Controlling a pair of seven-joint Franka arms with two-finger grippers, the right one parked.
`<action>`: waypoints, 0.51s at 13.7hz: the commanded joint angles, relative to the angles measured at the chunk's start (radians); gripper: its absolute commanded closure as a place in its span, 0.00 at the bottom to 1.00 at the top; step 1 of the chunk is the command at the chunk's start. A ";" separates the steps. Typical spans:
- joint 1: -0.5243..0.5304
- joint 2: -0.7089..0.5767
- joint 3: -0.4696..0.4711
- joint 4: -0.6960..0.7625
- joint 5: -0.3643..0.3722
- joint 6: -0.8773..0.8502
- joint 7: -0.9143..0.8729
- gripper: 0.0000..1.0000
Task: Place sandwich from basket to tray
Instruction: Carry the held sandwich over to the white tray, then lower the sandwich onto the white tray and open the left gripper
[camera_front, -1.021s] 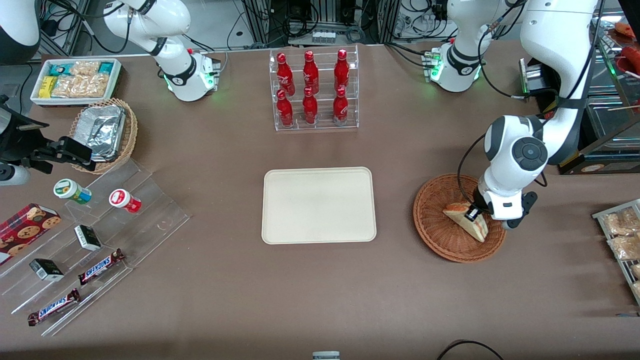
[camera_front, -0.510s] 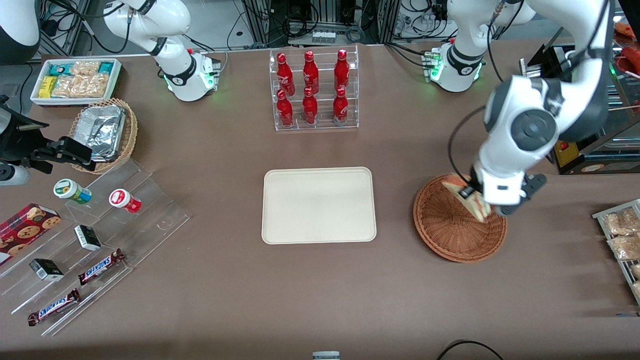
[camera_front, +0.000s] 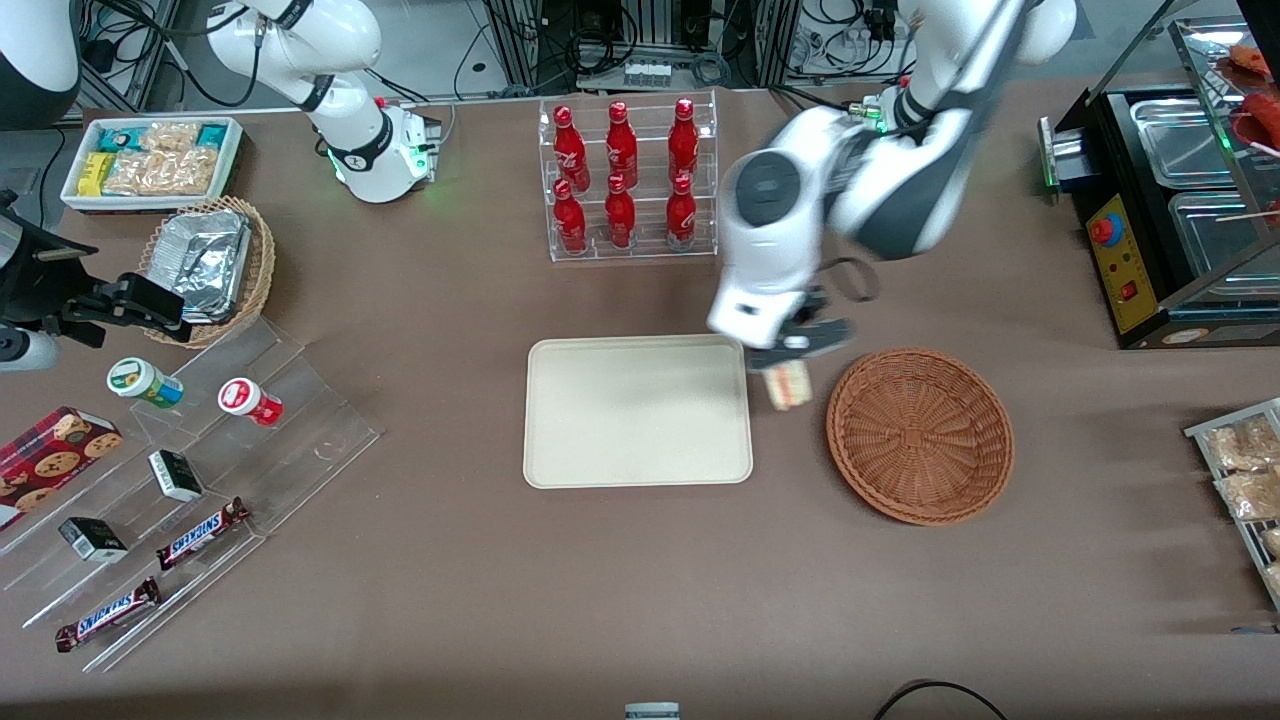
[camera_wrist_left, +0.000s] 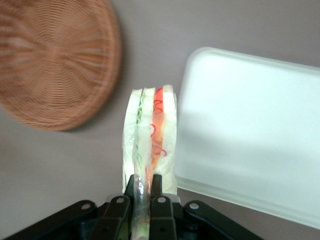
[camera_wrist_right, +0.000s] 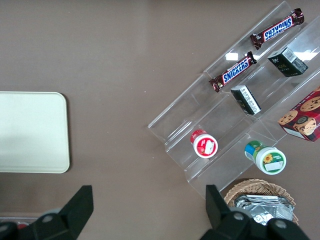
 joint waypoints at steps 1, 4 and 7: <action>-0.071 0.170 0.016 0.161 0.022 0.074 -0.020 1.00; -0.113 0.244 0.018 0.188 0.030 0.204 -0.046 1.00; -0.125 0.341 0.018 0.269 0.077 0.231 -0.059 1.00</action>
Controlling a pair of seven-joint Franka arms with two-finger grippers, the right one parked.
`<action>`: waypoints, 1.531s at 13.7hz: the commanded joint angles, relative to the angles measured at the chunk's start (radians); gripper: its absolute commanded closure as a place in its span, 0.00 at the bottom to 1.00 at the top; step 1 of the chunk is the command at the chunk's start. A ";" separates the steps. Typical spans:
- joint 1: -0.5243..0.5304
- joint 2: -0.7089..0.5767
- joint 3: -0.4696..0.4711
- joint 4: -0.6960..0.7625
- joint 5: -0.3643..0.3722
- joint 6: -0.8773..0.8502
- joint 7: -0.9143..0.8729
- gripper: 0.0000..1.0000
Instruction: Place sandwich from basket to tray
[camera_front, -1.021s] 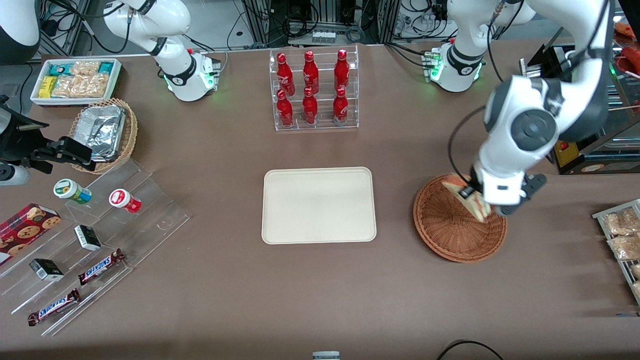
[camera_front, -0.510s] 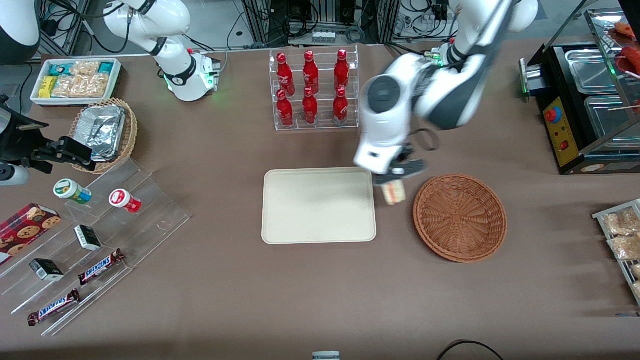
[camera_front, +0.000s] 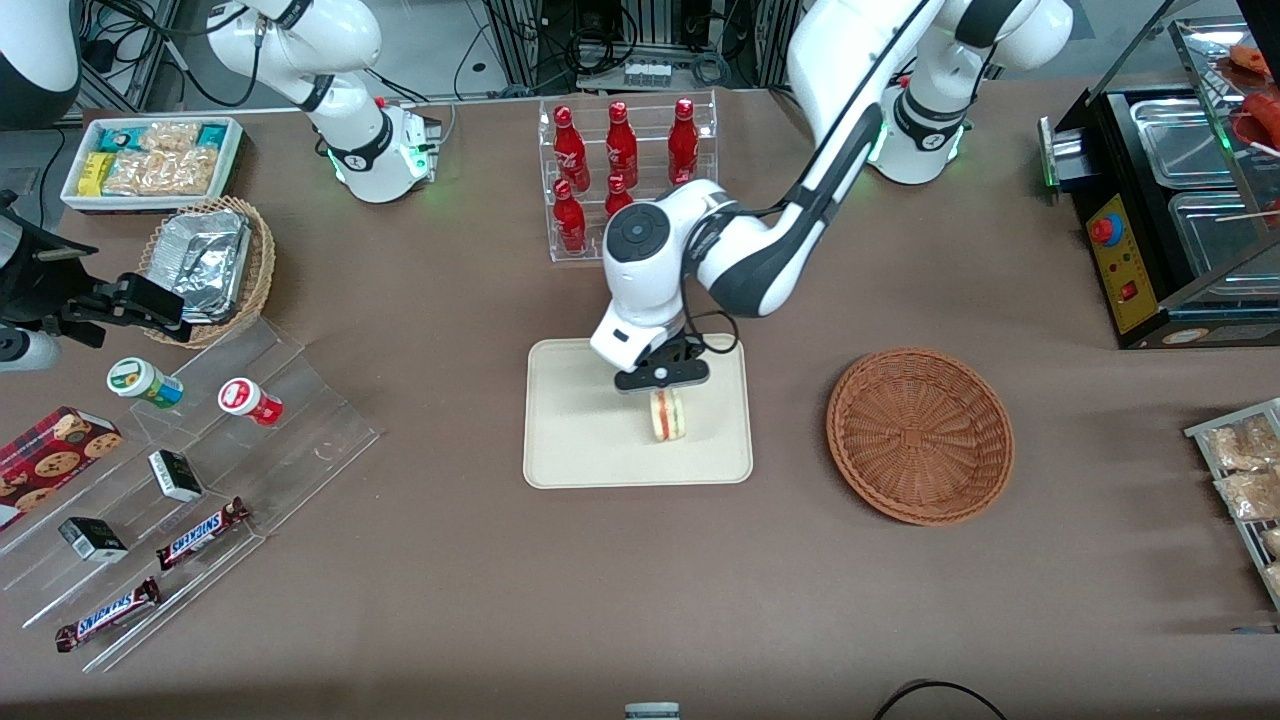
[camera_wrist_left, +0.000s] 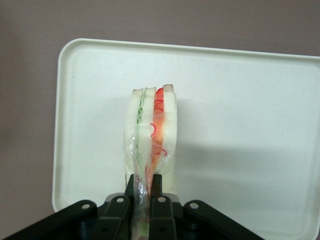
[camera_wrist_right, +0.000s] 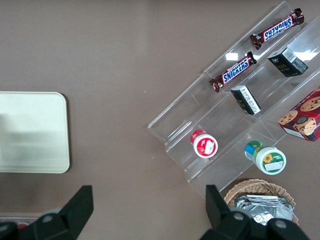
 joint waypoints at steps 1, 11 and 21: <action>-0.021 0.091 0.015 0.118 0.047 -0.002 -0.024 1.00; -0.047 0.165 0.017 0.134 0.068 0.099 -0.004 0.35; 0.035 -0.178 0.018 0.125 -0.062 -0.262 -0.003 0.00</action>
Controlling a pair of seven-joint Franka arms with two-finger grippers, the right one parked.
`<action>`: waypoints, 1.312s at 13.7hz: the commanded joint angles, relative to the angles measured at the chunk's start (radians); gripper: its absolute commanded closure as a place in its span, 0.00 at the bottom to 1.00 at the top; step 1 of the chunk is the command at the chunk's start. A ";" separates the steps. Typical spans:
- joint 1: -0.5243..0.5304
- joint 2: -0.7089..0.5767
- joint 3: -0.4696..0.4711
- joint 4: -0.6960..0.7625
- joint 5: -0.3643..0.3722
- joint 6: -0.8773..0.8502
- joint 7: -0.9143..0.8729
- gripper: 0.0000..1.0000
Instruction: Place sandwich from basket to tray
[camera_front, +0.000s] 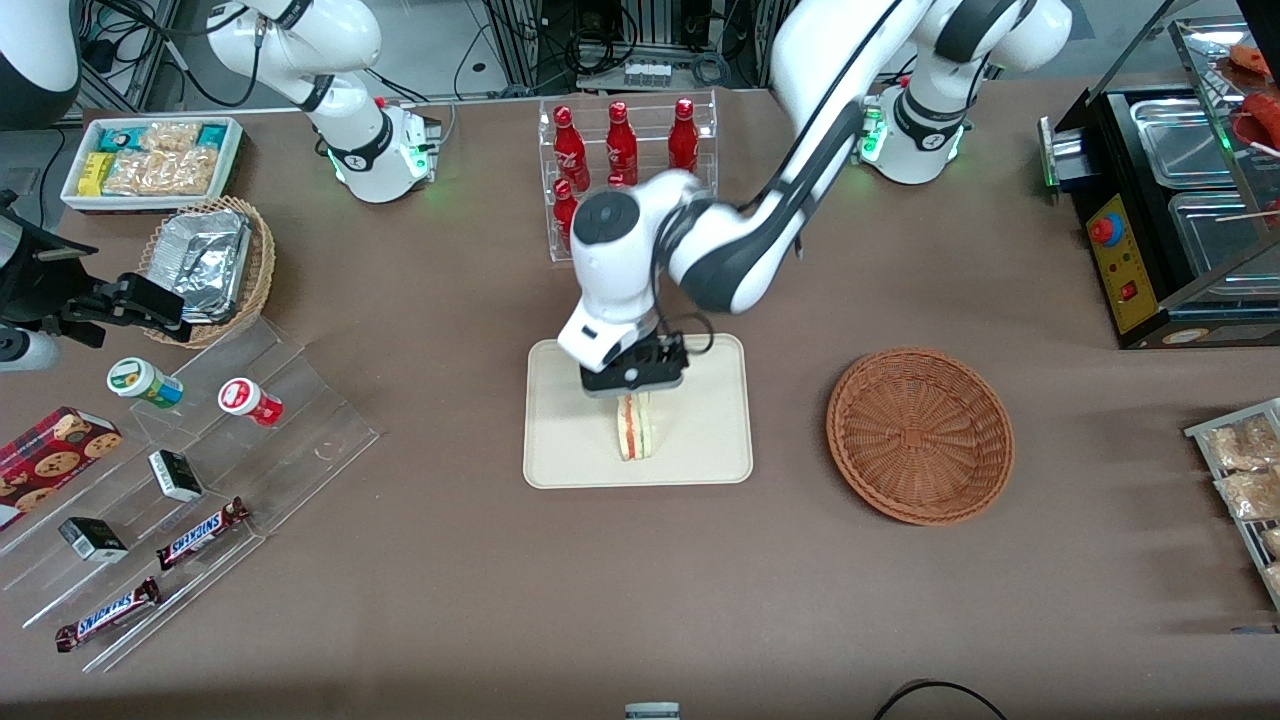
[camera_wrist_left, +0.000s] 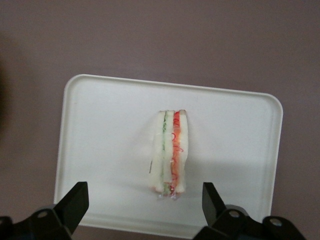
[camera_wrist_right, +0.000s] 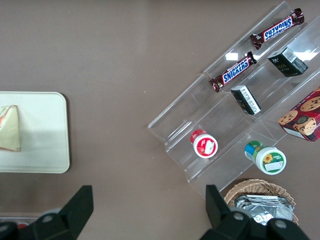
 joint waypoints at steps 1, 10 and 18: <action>0.051 -0.164 0.000 -0.048 -0.047 -0.141 0.005 0.00; 0.420 -0.435 0.000 -0.089 -0.124 -0.412 0.240 0.00; 0.715 -0.619 0.000 -0.296 -0.145 -0.453 0.762 0.00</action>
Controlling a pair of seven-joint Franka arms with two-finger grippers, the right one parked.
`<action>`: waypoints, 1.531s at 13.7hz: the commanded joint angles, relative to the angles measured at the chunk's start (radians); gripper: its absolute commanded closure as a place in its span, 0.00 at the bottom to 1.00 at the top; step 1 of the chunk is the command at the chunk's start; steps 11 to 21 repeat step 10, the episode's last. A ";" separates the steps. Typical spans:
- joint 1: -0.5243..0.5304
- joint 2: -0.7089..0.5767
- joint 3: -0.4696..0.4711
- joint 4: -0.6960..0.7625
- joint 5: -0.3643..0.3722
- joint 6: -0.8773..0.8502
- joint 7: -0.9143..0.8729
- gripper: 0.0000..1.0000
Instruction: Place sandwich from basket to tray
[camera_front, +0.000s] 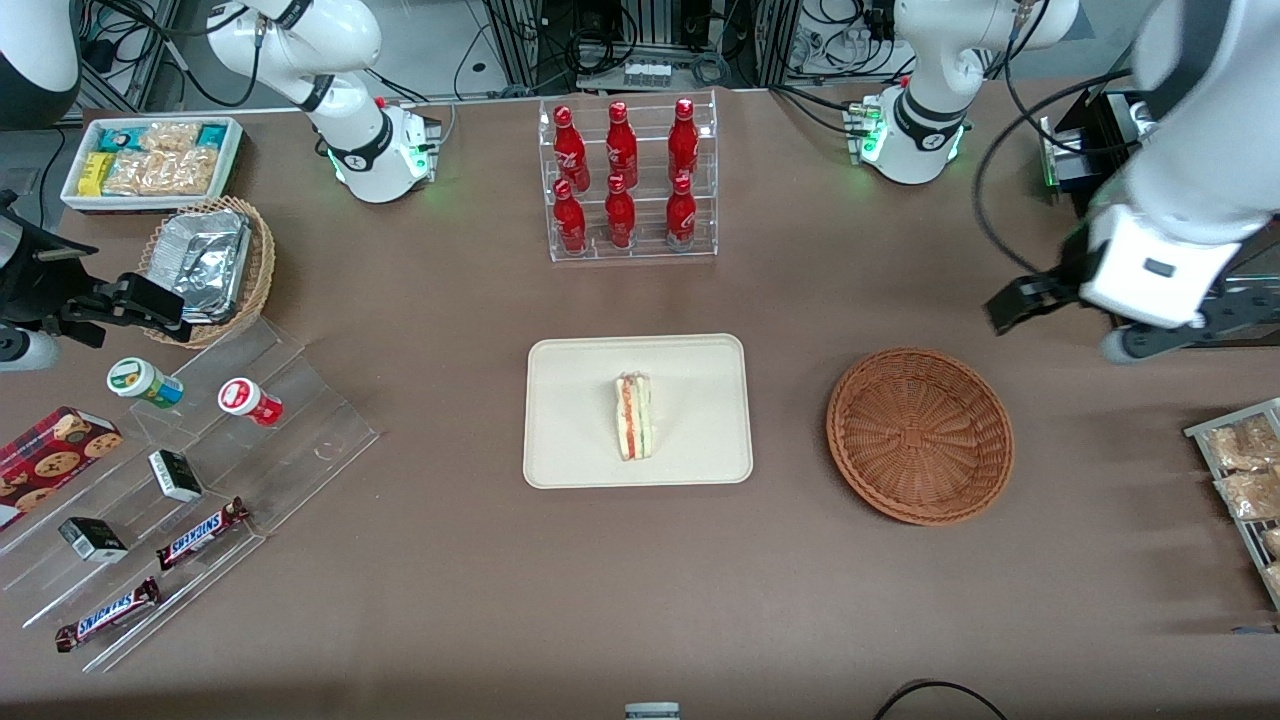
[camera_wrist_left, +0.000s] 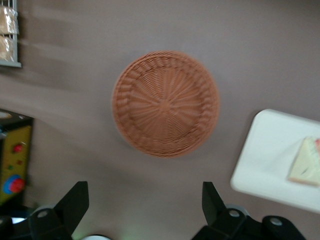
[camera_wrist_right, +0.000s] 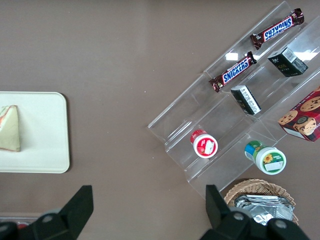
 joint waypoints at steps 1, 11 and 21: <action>0.083 -0.130 -0.013 -0.153 -0.029 0.024 0.158 0.00; 0.179 -0.125 -0.013 -0.091 -0.046 -0.021 0.255 0.00; 0.179 -0.125 -0.013 -0.091 -0.046 -0.021 0.255 0.00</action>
